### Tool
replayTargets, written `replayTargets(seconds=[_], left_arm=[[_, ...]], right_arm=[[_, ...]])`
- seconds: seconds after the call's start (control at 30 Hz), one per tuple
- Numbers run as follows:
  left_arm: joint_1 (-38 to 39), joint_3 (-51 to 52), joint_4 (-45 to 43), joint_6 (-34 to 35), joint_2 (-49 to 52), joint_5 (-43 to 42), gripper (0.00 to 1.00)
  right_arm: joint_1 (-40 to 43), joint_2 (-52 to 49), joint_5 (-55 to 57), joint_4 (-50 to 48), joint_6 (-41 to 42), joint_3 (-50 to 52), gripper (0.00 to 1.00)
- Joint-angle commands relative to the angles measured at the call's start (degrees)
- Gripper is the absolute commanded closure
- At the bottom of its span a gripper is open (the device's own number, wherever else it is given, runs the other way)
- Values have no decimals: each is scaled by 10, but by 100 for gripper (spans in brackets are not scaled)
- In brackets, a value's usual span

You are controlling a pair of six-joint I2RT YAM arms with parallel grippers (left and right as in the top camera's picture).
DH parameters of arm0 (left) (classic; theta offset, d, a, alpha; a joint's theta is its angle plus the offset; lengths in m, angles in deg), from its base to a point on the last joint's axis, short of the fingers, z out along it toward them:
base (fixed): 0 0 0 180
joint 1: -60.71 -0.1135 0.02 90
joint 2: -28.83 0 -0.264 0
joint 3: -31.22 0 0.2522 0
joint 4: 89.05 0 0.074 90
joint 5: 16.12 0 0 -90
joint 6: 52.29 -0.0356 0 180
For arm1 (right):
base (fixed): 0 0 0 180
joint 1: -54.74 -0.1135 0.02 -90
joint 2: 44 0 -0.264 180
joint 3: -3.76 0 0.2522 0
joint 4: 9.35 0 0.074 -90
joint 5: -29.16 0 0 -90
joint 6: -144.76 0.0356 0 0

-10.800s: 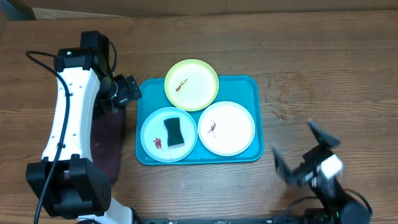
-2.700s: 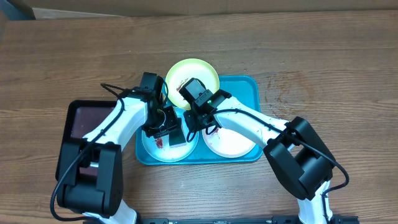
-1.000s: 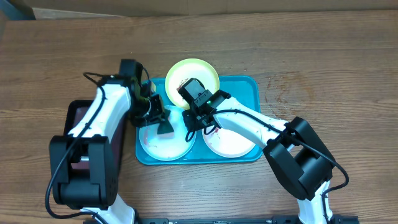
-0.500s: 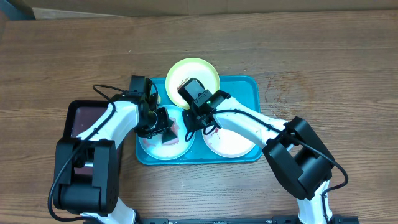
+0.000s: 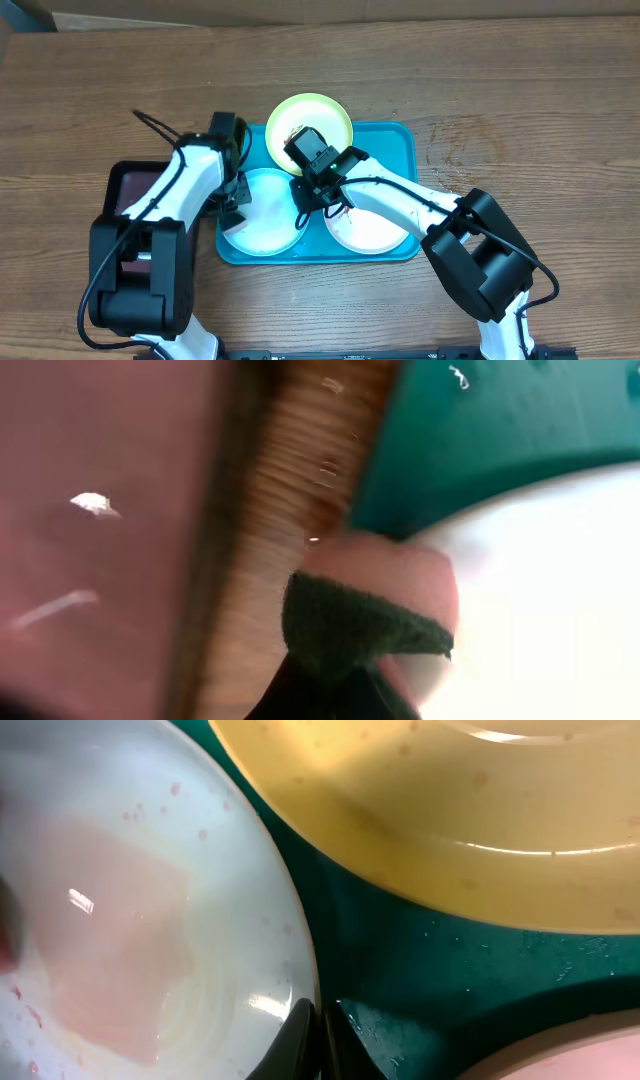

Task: Clean dirty plates on tray and stack at the side
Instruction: 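Rub the sponge across the light blue plate with the left gripper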

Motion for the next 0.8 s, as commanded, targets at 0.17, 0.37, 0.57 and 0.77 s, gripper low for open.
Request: replayTargets(seconds=[0.17, 0.37, 0.57, 0.77], left_arm=[[-16, -146, 91, 22, 9, -76, 96], [-10, -124, 75, -75, 9, -305, 96], [11, -30, 2, -47, 10, -311, 96], [13, 71, -83, -31, 10, -344, 96]], right_arm=[[9, -4, 35, 8, 0, -5, 96], [9, -4, 35, 6, 0, -5, 96], [9, -4, 35, 6, 0, -5, 96], [9, -4, 35, 6, 0, -5, 96]])
